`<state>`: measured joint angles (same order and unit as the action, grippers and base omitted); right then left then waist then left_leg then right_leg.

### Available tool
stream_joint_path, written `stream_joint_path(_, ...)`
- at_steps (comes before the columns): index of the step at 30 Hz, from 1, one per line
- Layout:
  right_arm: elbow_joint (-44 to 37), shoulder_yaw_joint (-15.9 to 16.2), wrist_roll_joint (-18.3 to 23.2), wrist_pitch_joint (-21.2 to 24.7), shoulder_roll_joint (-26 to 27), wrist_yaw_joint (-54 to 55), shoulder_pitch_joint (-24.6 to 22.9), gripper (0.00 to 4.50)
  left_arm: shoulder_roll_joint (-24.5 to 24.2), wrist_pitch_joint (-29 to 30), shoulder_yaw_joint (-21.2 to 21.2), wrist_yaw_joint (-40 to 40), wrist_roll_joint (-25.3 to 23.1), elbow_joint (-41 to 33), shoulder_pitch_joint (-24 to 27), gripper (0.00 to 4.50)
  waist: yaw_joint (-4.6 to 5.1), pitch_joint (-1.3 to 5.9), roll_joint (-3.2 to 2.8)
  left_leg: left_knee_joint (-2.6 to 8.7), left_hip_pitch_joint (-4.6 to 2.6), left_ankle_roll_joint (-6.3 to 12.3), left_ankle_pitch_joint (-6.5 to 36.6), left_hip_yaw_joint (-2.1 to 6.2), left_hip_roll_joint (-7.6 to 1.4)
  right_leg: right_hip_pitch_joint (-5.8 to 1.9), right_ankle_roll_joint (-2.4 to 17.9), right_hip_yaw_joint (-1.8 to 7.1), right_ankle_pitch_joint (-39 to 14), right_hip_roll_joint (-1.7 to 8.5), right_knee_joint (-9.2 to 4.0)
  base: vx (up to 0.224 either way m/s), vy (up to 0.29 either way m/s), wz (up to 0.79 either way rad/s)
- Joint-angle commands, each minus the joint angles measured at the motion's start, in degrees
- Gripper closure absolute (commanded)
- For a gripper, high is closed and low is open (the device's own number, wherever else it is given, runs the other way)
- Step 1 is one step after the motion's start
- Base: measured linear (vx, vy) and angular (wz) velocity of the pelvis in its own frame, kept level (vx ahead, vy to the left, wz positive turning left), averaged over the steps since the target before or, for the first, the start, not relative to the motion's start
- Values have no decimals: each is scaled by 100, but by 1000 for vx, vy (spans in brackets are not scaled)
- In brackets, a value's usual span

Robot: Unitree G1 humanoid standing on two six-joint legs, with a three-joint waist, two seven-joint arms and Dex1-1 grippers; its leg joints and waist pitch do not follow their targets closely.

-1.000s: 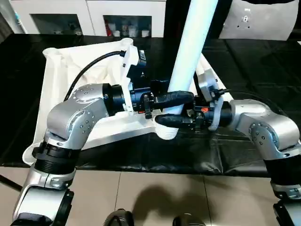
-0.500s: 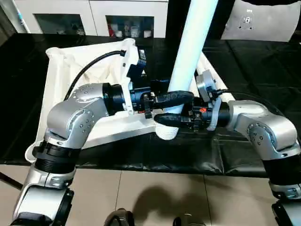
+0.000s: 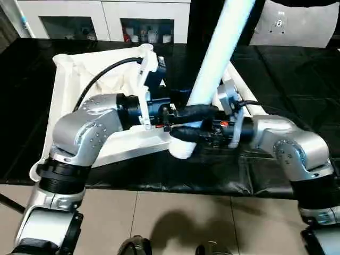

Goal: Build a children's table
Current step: Insert table leg to table base

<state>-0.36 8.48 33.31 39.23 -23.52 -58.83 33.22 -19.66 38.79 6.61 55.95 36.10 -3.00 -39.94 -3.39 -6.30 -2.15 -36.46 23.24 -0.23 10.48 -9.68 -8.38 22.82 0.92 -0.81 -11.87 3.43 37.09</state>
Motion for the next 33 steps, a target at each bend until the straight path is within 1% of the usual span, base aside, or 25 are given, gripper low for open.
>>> stream_joint_path(1,75,-145,-174,-107,17,221,-97,257,105,47,-79,145,286,-221,-17,126,-8,604,4,382,-163,166,452,115,-367,-304,1628,178,-277,421,-386,0,0,0)
stream_joint_path(3,74,-147,-190,-128,24,235,-106,257,127,57,-109,142,325,-226,-11,113,-5,599,15,390,-163,154,501,117,-365,-309,1620,177,-329,417,-390,0,0,0)
stream_joint_path(4,70,-205,-225,-248,109,375,-144,257,243,86,-261,89,514,-235,12,98,-5,594,0,389,-160,141,516,117,-363,-304,1621,180,-361,420,-392,0,0,0)
stream_joint_path(5,67,-240,-239,-319,160,463,-165,257,310,103,-349,56,623,-239,25,98,-4,597,7,388,-156,131,555,113,-363,-301,1621,180,-398,425,-402,0,0,0)
stream_joint_path(6,67,-246,-242,-330,168,477,-168,257,321,105,-363,50,641,-239,27,82,-5,598,8,392,-156,130,557,115,-368,-301,1622,181,-392,426,-400,0,0,0)
stream_joint_path(8,70,-285,-274,-292,294,776,-187,257,700,119,-902,-256,1266,-176,48,64,-6,601,-9,392,-158,109,563,119,-362,-296,1651,170,-368,414,-395,0,0,0)
stream_joint_path(9,70,-285,-274,-292,294,776,-187,257,700,119,-902,-256,1266,-176,48,56,1,598,2,384,-153,104,577,107,-350,-297,1678,171,-362,410,-398,0,0,0)
stream_joint_path(10,41,-281,-335,-277,392,989,-201,257,1002,47,-1345,-630,1700,-77,19,48,-5,588,8,379,-145,73,631,104,-349,-305,1695,177,-445,422,-408,0,0,0)
stream_joint_path(11,41,-281,-335,-277,392,989,-201,257,1002,47,-1345,-630,1700,-77,19,48,-11,591,4,380,-140,61,638,112,-339,-300,1693,173,-464,418,-419,0,0,0)
stream_joint_path(12,-26,-277,-347,-267,488,1127,-229,257,1186,-53,-1661,-940,1949,18,-29,44,-13,591,-1,381,-158,58,692,108,-341,-290,1675,175,-522,407,-427,0,0,0)
stream_joint_path(13,-26,-277,-347,-267,488,1127,-229,257,1186,-53,-1661,-940,1949,18,-29,43,-1,589,18,385,-142,85,714,112,-332,-302,1652,174,-545,401,-434,0,0,0)
stream_joint_path(14,-52,-258,-420,-369,566,1243,-257,257,1242,-144,-1786,-1124,1941,65,-51,43,-7,585,-9,388,-141,88,735,120,-336,-298,1613,173,-584,401,-434,0,0,0)
stream_joint_path(15,-61,-244,-461,-436,606,1307,-273,257,1268,-179,-1846,-1211,1912,82,-61,43,10,581,6,396,-141,99,745,118,-341,-297,1534,179,-626,394,-446,0,0,0)
stream_joint_path(17,-60,-207,-610,-679,737,1495,-339,257,1261,-261,-1810,-1480,1504,185,-73,43,4,585,-8,400,-152,98,736,127,-345,-302,1475,176,-673,401,-444,0,0,0)
stream_joint_path(18,-60,-206,-613,-684,740,1499,-341,257,1261,-263,-1808,-1488,1494,188,-74,43,24,579,-11,412,-154,76,765,130,-351,-281,1374,179,-733,387,-454,0,0,0)
stream_joint_path(21,-67,-181,-692,-789,806,1587,-383,257,1262,-289,-1742,-1707,1184,269,-93,43,20,585,-14,417,-158,73,711,134,-356,-289,1337,182,-670,394,-453,0,0,0)
stream_joint_path(22,-88,-131,-774,-861,822,1665,-404,257,1173,-239,-1441,-1887,705,302,-73,43,12,589,-33,420,-166,60,728,138,-363,-275,1330,182,-638,391,-454,0,0,0)
stream_joint_path(23,-94,-107,-815,-896,828,1701,-409,257,1130,-220,-1271,-1905,511,270,-35,43,13,594,-36,424,-167,68,727,147,-369,-279,1290,183,-621,392,-451,0,0,0)
stream_joint_path(24,-109,-65,-902,-946,847,1785,-421,257,1050,-192,-955,-1981,280,166,54,43,9,591,-44,429,-164,67,725,153,-377,-274,1266,186,-629,400,-448,0,0,0)
stream_joint_path(25,-109,-35,-968,-971,856,1840,-423,257,1022,-185,-763,-1996,213,34,142,43,9,594,-41,434,-169,35,724,149,-382,-278,1281,184,-616,406,-443,0,0,0)
stream_joint_path(27,-98,-35,-1049,-973,885,1930,-433,257,1059,-153,-765,-2037,384,-137,221,43,7,605,-44,419,-152,11,674,143,-376,-297,1346,185,-491,416,-429,0,0,0)
stream_joint_path(29,-97,-27,-1136,-1006,897,1998,-458,259,1146,-55,-884,-2080,670,-333,298,43,13,602,-48,412,-149,-4,690,133,-358,-291,1430,179,-417,403,-423,0,0,0)
stream_joint_path(30,-92,-32,-1135,-1010,900,1996,-466,259,1152,-39,-899,-2075,695,-363,316,43,15,571,-74,423,-151,-14,816,131,-356,-273,1437,182,-557,402,-441,0,0,0)
stream_joint_path(32,-97,-110,-1164,-1069,962,2149,-525,259,1153,-95,-937,-2060,634,-460,410,43,32,562,-71,437,-163,-46,974,135,-361,-267,1395,187,-731,392,-466,0,0,0)
stream_joint_path(33,-106,-185,-1139,-1145,1025,2238,-565,259,1148,-115,-973,-2159,542,-464,460,43,35,557,-92,440,-164,-62,1027,142,-363,-266,1374,190,-789,398,-465,0,0,0)
